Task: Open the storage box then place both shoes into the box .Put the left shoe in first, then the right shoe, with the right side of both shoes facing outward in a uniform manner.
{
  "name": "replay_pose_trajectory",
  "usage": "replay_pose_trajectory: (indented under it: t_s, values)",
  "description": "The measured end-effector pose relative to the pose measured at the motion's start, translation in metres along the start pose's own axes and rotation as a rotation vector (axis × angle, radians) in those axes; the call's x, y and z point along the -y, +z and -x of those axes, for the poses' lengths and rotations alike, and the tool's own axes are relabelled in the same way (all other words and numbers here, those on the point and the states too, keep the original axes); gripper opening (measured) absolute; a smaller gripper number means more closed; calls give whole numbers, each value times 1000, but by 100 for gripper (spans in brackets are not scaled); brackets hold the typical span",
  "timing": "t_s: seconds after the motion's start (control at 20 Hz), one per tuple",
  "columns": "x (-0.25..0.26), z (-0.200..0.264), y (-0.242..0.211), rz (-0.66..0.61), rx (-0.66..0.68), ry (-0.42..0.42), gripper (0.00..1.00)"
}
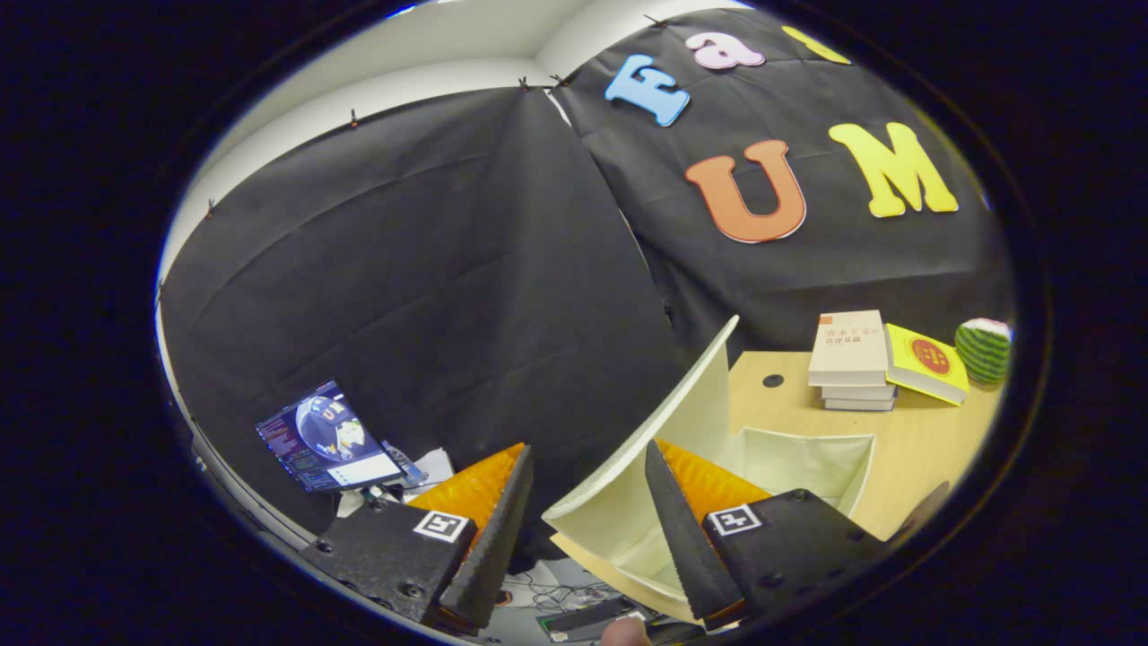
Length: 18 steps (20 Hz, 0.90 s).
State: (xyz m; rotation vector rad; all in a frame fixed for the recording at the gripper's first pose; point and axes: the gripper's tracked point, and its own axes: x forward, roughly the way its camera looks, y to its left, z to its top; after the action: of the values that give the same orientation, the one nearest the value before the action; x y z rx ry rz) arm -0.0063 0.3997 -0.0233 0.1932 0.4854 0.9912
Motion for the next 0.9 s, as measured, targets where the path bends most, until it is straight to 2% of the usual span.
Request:
replay_pose_trajectory:
  t_s: [0.2,0.3,0.35,0.7,0.9]
  values:
    - [-17,-4,4,22,4,34,83]
    - [-16,-1,5,48,20,25,94]
    - [-13,-1,5,62,27,10,94]
    - [42,34,14,138,74,-184,95]
    - [76,68,19,166,97,-299,100]
